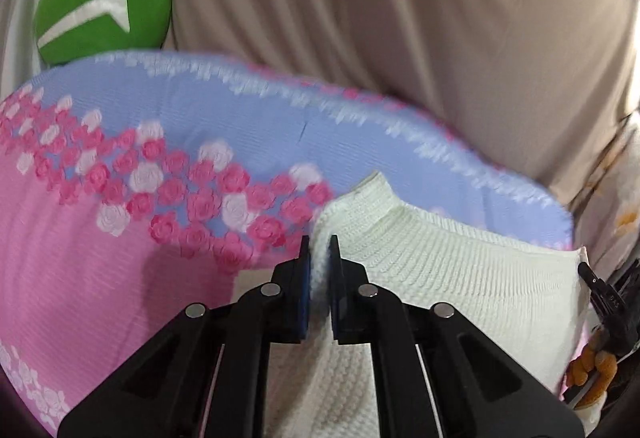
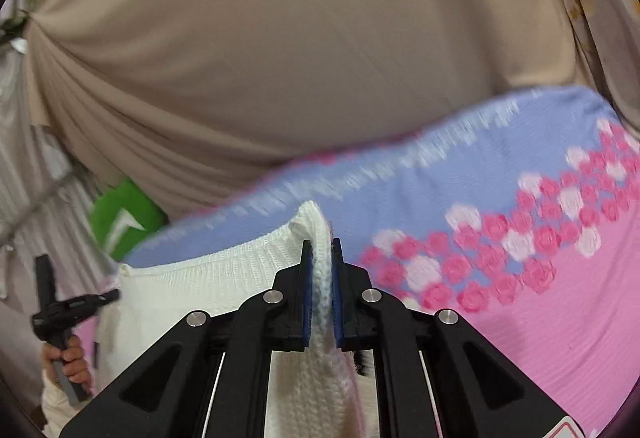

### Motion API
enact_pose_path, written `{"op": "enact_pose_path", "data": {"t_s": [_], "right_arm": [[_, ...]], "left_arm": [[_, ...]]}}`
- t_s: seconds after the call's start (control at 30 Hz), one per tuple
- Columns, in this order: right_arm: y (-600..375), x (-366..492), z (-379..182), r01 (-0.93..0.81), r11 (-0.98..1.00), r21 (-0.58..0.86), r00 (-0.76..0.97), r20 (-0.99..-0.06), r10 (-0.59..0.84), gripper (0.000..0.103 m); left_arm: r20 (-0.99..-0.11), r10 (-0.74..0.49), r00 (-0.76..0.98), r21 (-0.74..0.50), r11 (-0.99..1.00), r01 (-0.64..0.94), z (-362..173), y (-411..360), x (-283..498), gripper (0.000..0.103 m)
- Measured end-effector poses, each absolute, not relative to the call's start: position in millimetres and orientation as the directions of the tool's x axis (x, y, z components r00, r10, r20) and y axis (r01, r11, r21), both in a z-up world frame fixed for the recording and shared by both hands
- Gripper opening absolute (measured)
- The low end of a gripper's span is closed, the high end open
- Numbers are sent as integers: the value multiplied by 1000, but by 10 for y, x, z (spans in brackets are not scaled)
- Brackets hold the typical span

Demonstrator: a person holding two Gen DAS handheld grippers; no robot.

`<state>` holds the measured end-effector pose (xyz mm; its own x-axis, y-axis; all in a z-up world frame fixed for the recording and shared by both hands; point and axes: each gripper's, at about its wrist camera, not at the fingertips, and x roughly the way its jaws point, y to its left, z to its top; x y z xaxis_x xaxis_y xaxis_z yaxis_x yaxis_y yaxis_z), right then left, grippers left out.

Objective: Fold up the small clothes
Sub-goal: 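Lower the folded hem onto the sweater and open both tools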

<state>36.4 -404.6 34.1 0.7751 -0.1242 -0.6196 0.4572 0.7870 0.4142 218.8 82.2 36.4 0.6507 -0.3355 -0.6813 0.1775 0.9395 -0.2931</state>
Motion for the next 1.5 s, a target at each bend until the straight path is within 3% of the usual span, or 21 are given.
{"op": "enact_pose_path", "data": {"t_s": [0.07,0.1,0.2,0.27,0.33,0.43,0.53,0.67,0.77,0.8,0.93,1.03,1.17,1.23,1.27,1.3,1.33,1.37,1.4,1.47,1.5], "right_arm": [[-4087,542,-40,514,777,364,671,-734,-100,7],[-4108,552,-69,521,766,377,662,-745,-83,7],[-4048,422,269,536,777,331,691,-701,-178,10],[-3875,238,580,558,784,272,714,-639,-286,19],[-3652,114,789,499,820,279,767,-583,-269,19],[-3007,149,893,309,898,314,817,-571,-81,19],[-2138,336,686,34,928,372,767,-605,214,18],[-1467,367,365,-105,939,327,666,-678,310,16],[-1632,239,178,-33,949,313,641,-722,260,11],[-1790,145,143,20,953,301,641,-736,219,5],[-2549,-397,9,264,920,290,621,-781,68,0],[-2988,-877,-77,417,861,290,600,-800,-21,0],[-3206,-1094,24,490,823,289,606,-791,-83,0],[-3228,-940,193,477,833,278,645,-755,-118,11],[-3277,-823,282,465,838,286,670,-732,-122,13],[-3322,-705,386,451,841,300,699,-705,-123,23],[-3360,-598,454,442,843,307,719,-683,-128,35],[-3435,-447,517,441,845,302,735,-662,-147,40],[-3484,-290,544,444,846,295,740,-653,-160,48],[-3649,16,517,456,835,309,739,-654,-162,53],[-3727,125,483,471,821,322,737,-656,-166,57]], "left_arm": [[-747,-303,592,-270,952,146,4,755,2327,7],[-761,-309,571,-284,949,136,-136,753,2371,7],[-727,-305,615,-287,949,132,28,810,2299,8],[-707,-225,671,-215,971,99,206,854,2160,8],[-645,-202,737,-178,978,111,477,890,1858,8],[-604,-307,736,-196,952,237,711,754,1457,10],[-645,-442,624,-207,886,414,621,356,1161,17],[-741,-449,500,-179,849,497,173,-16,901,18],[-789,-376,486,-144,882,448,-109,141,890,18],[-787,-389,479,-169,882,440,-121,253,879,18],[-810,-286,512,-127,938,323,-164,755,802,17],[-811,-325,487,-208,938,279,-205,1101,761,6],[-800,-326,504,-236,943,237,-97,1193,697,4],[-770,-338,541,-236,939,251,59,1132,753,10],[-752,-338,566,-230,939,255,145,1093,807,22],[-734,-329,594,-219,943,251,239,1046,902,39],[-714,-325,620,-212,945,250,315,1009,1003,45],[-694,-316,647,-202,948,247,386,950,1134,55],[-685,-307,660,-193,951,242,425,887,1281,61],[-687,-295,664,-198,955,220,419,817,1568,72],[-695,-289,658,-208,957,201,370,785,1762,72]]}}
